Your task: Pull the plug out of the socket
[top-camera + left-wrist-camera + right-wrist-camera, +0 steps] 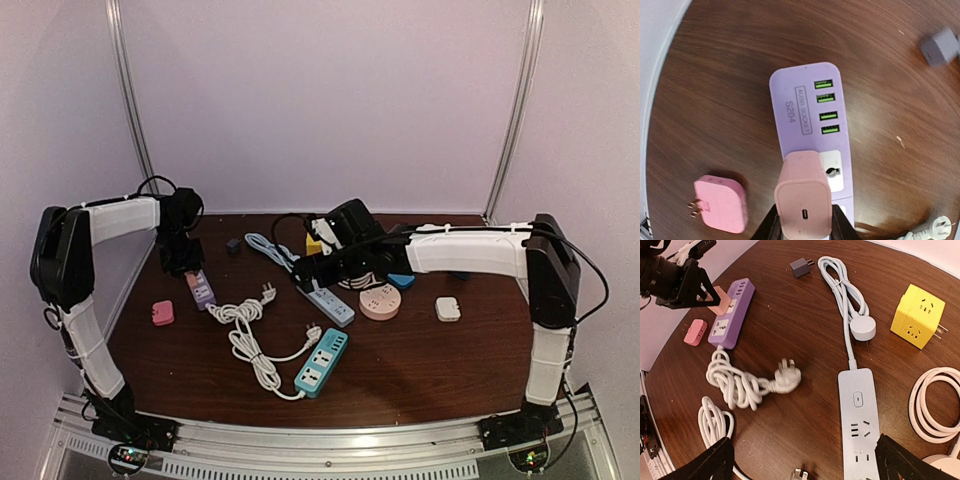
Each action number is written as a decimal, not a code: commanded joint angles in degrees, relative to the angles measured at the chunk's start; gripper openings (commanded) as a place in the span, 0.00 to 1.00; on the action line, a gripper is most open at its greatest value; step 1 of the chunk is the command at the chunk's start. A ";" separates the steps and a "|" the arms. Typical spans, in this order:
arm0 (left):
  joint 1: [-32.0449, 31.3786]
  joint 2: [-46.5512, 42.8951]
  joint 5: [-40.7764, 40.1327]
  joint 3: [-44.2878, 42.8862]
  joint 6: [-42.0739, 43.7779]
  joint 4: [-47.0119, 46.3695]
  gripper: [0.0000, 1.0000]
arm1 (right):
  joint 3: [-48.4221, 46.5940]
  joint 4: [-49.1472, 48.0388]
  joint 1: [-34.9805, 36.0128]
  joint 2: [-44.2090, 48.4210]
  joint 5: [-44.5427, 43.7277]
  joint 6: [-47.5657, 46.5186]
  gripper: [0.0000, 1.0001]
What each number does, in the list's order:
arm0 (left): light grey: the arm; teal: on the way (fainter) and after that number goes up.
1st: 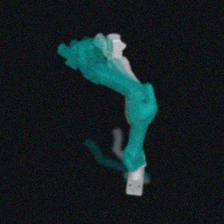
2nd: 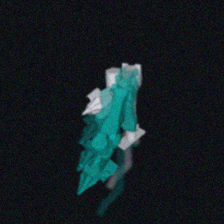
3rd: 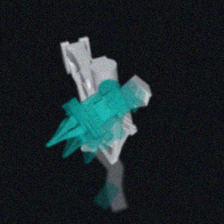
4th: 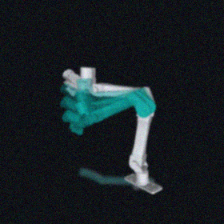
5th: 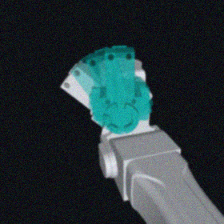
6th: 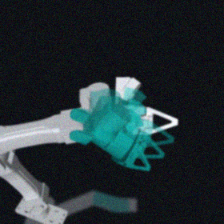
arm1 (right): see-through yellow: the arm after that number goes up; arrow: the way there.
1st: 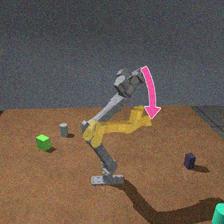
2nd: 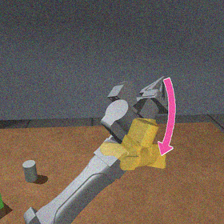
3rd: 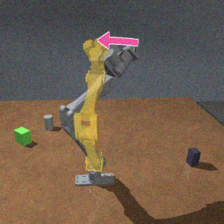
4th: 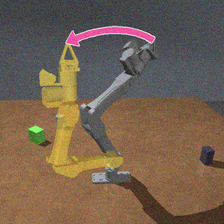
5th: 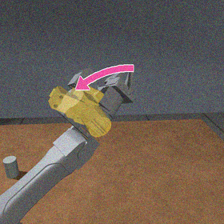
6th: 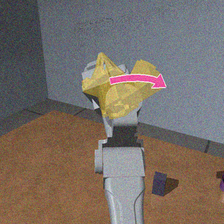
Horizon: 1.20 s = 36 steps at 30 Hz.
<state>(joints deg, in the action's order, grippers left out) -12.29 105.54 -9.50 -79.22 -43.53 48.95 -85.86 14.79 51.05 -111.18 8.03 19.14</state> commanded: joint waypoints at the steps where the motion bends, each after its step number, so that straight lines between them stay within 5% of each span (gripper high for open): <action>1: -7.63 -1.35 3.85 0.45 1.05 -3.81 0.19 | -5.05 -1.47 0.19 -3.02 2.98 3.63 1.00; 8: -12.84 0.85 7.04 1.09 -5.98 -5.42 0.19 | -9.90 -8.14 -0.29 -9.96 13.90 11.20 0.87; 12: -14.83 1.29 7.10 1.04 -8.00 -6.37 0.19 | -9.74 -15.62 -1.32 -14.00 22.46 18.81 0.57; 20: -16.13 1.86 8.48 1.32 -7.97 -7.57 0.19 | -14.73 -25.18 -2.17 -23.26 30.71 29.84 0.14; 36: -19.77 2.15 11.24 -0.35 -8.03 -7.91 0.19 | -16.78 -28.22 -2.11 -29.87 35.07 40.01 0.03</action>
<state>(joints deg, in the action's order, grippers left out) -30.24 106.52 -3.01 -78.39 -50.50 42.02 -102.67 -11.03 49.12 -139.85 41.25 56.18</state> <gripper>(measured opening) 0.288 0.035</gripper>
